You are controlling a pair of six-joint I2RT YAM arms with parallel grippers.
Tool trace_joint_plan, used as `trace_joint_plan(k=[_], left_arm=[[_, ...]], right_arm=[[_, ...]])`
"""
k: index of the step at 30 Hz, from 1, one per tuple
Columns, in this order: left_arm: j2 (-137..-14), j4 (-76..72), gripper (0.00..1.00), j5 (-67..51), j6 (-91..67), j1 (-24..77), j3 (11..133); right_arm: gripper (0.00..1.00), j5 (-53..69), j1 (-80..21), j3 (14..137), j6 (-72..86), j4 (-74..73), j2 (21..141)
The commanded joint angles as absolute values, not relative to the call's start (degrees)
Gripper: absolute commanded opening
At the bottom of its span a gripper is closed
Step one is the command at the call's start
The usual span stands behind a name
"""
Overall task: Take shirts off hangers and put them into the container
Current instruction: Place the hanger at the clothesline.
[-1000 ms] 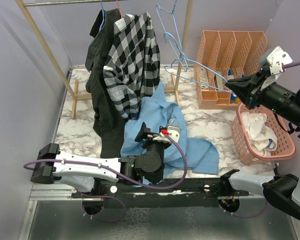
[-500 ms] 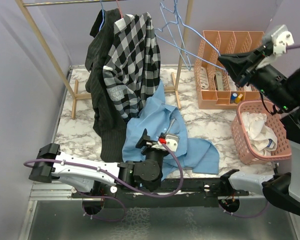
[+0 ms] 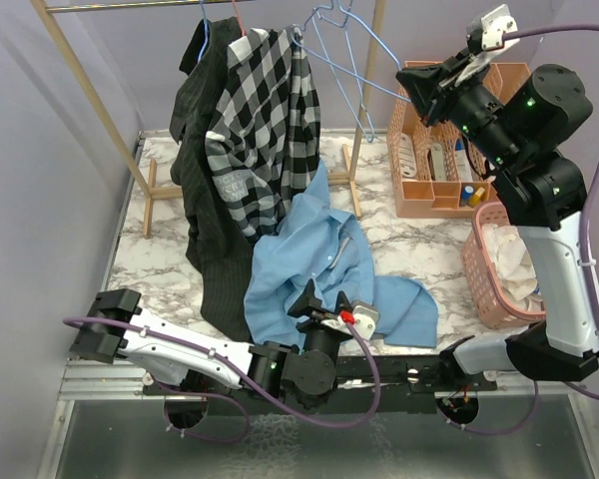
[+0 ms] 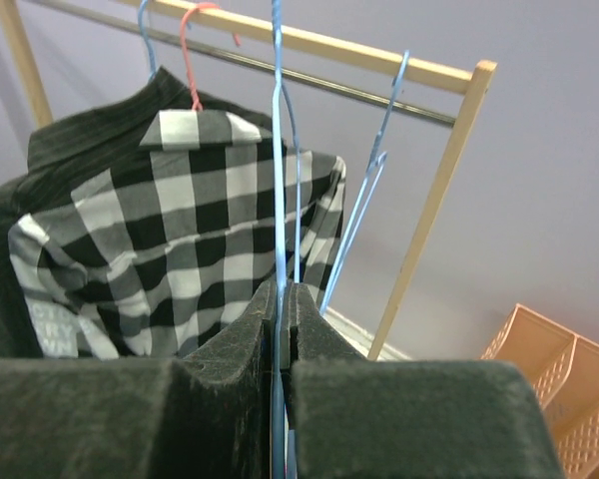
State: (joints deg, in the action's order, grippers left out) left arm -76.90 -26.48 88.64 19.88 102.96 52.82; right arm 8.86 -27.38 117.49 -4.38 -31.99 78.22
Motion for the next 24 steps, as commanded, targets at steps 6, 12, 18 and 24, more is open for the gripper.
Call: trace_joint_plan(k=[6,12,18,24], left_arm=[[-77.24,-27.43,0.63,97.82,17.93,106.73,53.97],[-78.40,-27.55,0.62,97.82,18.84,107.72,55.81],[-78.36,-27.51,0.61,97.82,18.81,108.34,56.14],[-77.06,-27.51,0.61,97.82,18.98,108.51,56.02]], right_arm=[[0.01,4.99,-27.42,121.64,-1.66,-24.23,85.09],[0.01,4.17,-27.41,119.85,-1.93,-20.88,88.19],[0.01,2.46,-27.35,118.49,-2.21,-20.44,90.08],[0.05,2.82,-27.41,112.04,-2.62,-20.86,85.03]])
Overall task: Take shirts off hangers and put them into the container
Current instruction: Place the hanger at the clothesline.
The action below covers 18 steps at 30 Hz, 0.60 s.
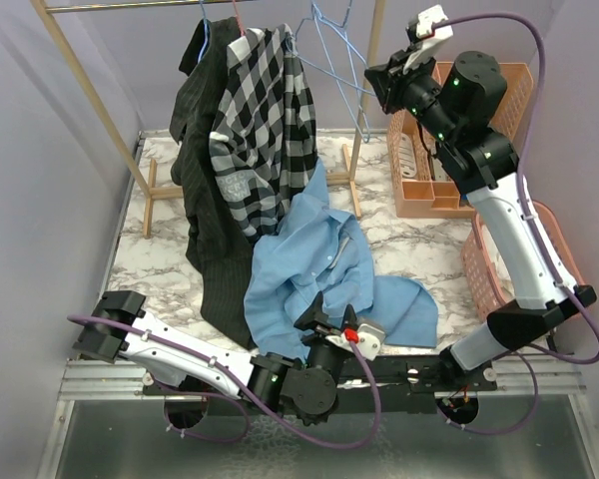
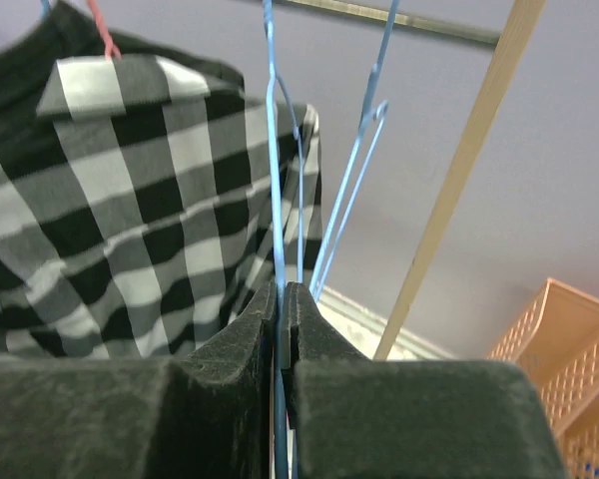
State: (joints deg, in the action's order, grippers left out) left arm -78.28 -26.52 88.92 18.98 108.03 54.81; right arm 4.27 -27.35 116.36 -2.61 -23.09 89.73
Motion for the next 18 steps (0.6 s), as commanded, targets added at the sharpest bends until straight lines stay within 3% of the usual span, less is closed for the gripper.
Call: trace_joint_plan(k=[1,5,9,12,14,18], left_arm=[[-76.74,-27.58,0.62,97.82,19.09,108.50,56.17],[-75.19,-27.51,0.62,97.82,20.36,108.46,56.69],[-72.82,-27.56,0.62,97.82,20.78,108.51,56.03],[-70.32,-27.60,0.62,97.82,20.46,108.52,54.68],[-68.24,-27.61,0.62,97.82,19.91,108.46,53.85],[-62.52,-27.73,0.62,97.77,17.50,108.46,51.75]], right_arm=[[0.12,3.16,-27.41,110.26,-3.00,-21.19,83.41],[0.53,4.88,-27.41,102.36,-4.81,-22.25,75.55],[0.78,12.79,-27.41,96.67,-7.07,-26.95,66.86],[0.83,20.36,-27.41,92.95,-9.61,-32.73,59.99],[0.92,24.64,-27.38,89.56,-12.25,-37.14,54.90],[0.94,33.77,-27.42,80.53,-18.94,-48.25,48.40]])
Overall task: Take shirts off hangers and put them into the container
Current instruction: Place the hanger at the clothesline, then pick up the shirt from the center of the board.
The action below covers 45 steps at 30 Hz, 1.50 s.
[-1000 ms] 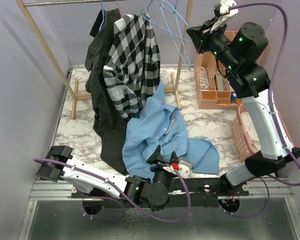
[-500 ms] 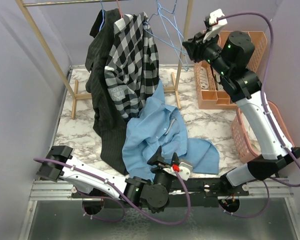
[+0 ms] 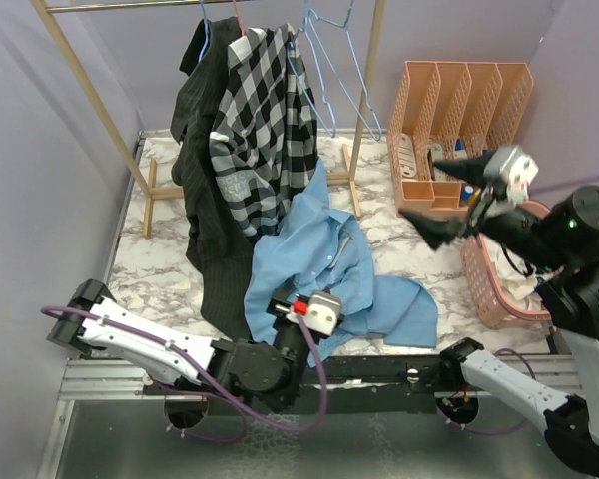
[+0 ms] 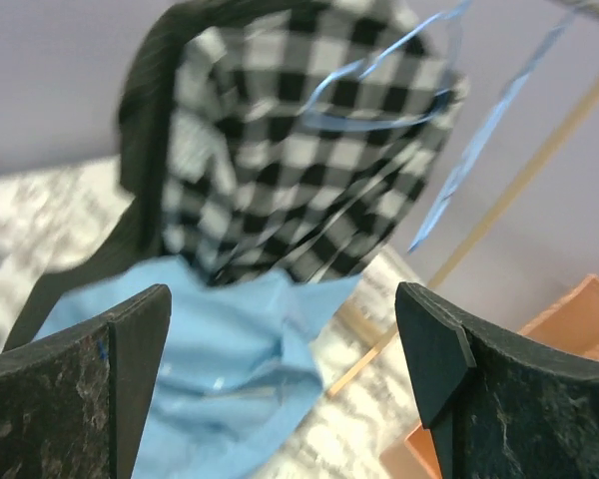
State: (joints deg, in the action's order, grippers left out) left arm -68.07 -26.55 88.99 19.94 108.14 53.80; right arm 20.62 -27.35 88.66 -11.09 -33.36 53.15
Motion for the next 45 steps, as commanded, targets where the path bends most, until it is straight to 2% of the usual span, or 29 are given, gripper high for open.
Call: trace_joint_plan(k=[1,4,9,16,18,22,28,32,36,45], left_arm=[[-60.76,-27.66,0.62,97.69,16.68,108.47,51.03],[-56.44,-27.35,0.62,97.17,14.14,108.46,48.39],[-54.25,-26.78,0.62,97.41,11.72,108.47,45.54],[-55.60,-26.13,0.62,97.57,10.21,108.46,44.68],[-56.04,-25.53,0.62,97.50,10.15,108.42,44.75],[-56.29,-23.76,0.62,97.60,10.32,108.37,45.28],[-55.55,-22.87,0.62,97.58,9.88,108.41,44.85],[-55.55,-19.79,0.62,97.22,6.47,108.38,44.99],[-55.76,-3.00,0.62,97.29,-7.10,108.39,48.92],[-57.94,-1.70,0.62,97.36,-6.09,108.38,50.75]], right_arm=[[0.95,35.19,-27.41,76.65,-20.90,-50.78,47.52],[0.97,35.70,-27.35,67.71,-22.57,-54.08,46.28],[0.99,34.90,-27.41,59.42,-20.39,-48.39,48.82],[1.00,40.15,-27.80,61.38,-15.84,-43.07,65.74],[1.00,37.19,-30.78,60.76,-14.32,-40.01,68.77],[1.00,25.85,-40.03,58.70,-13.05,-34.33,72.95],[1.00,19.32,-41.01,58.35,-15.21,-28.57,76.66],[1.00,17.68,-41.88,55.64,-18.24,-21.76,78.55],[1.00,19.82,-42.04,52.46,-22.01,-16.10,80.68],[1.00,20.54,-43.49,50.25,-23.42,-12.65,89.64]])
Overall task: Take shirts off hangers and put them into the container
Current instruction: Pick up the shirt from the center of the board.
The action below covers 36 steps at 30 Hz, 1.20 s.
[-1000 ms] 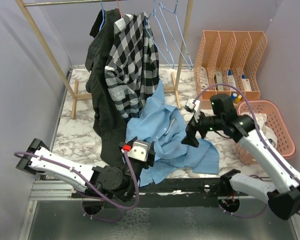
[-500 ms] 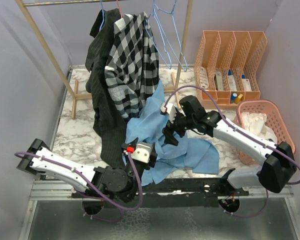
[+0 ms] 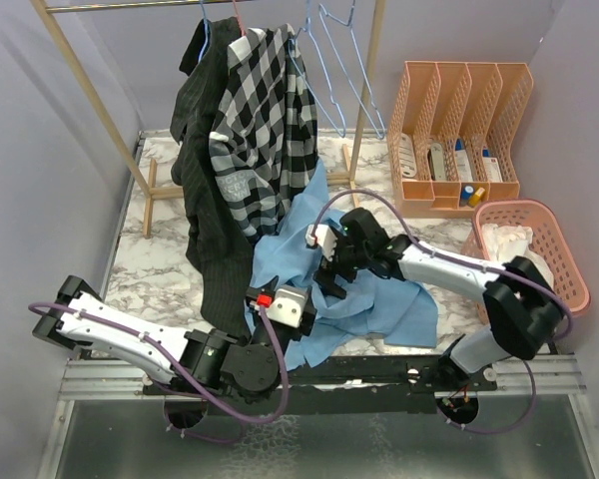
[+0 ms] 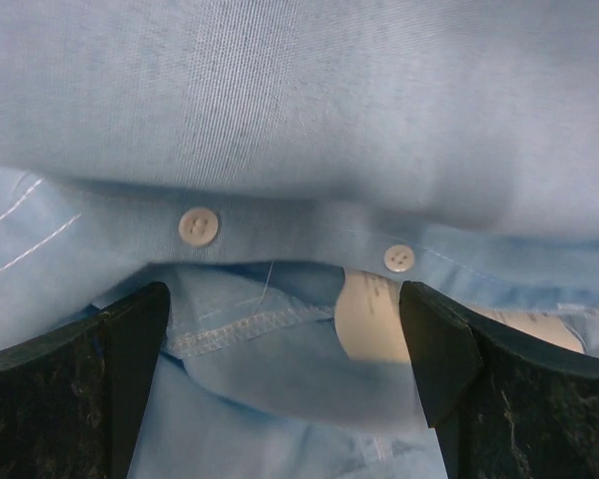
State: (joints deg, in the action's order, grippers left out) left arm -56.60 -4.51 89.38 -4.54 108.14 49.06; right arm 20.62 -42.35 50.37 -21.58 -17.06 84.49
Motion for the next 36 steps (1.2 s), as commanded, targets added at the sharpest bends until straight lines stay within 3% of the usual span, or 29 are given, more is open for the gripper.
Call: trace_joint_plan(k=[1,8,11,14,15,21,27,31,36], left_arm=[[-58.34,-1.79,0.62,97.42,-5.52,108.38,50.98],[-58.74,-3.83,0.62,97.31,-1.94,108.38,51.92],[-58.39,-3.82,0.62,96.72,-2.14,108.39,51.78],[-58.36,-3.78,0.62,96.15,-2.11,108.33,51.75],[-58.43,-3.78,0.62,96.08,-2.11,108.29,51.84],[-58.41,-2.52,0.62,94.72,-2.13,108.23,53.74],[-58.22,-2.20,0.62,87.17,-2.21,103.33,56.50],[-60.01,9.02,0.65,68.83,-9.55,90.64,63.10],[-70.56,20.82,0.66,45.65,-12.07,71.04,75.46]], right_arm=[[1.00,20.49,-43.57,50.27,-23.34,-12.35,90.95],[0.98,20.56,-44.25,51.82,-23.39,-13.47,97.52],[0.63,20.45,-44.19,55.12,-23.52,-19.28,100.96],[0.11,23.10,-44.15,58.98,-23.84,-27.00,103.27],[0.02,23.62,-44.20,59.35,-23.44,-28.26,102.73],[0.01,23.48,-42.28,58.81,-20.05,-31.82,86.71],[0.01,23.69,-34.59,66.79,-15.69,-39.93,70.55],[0.01,24.81,-26.53,74.05,-15.58,-47.88,67.25],[0.01,23.68,-18.96,82.17,-13.96,-55.76,67.73]])
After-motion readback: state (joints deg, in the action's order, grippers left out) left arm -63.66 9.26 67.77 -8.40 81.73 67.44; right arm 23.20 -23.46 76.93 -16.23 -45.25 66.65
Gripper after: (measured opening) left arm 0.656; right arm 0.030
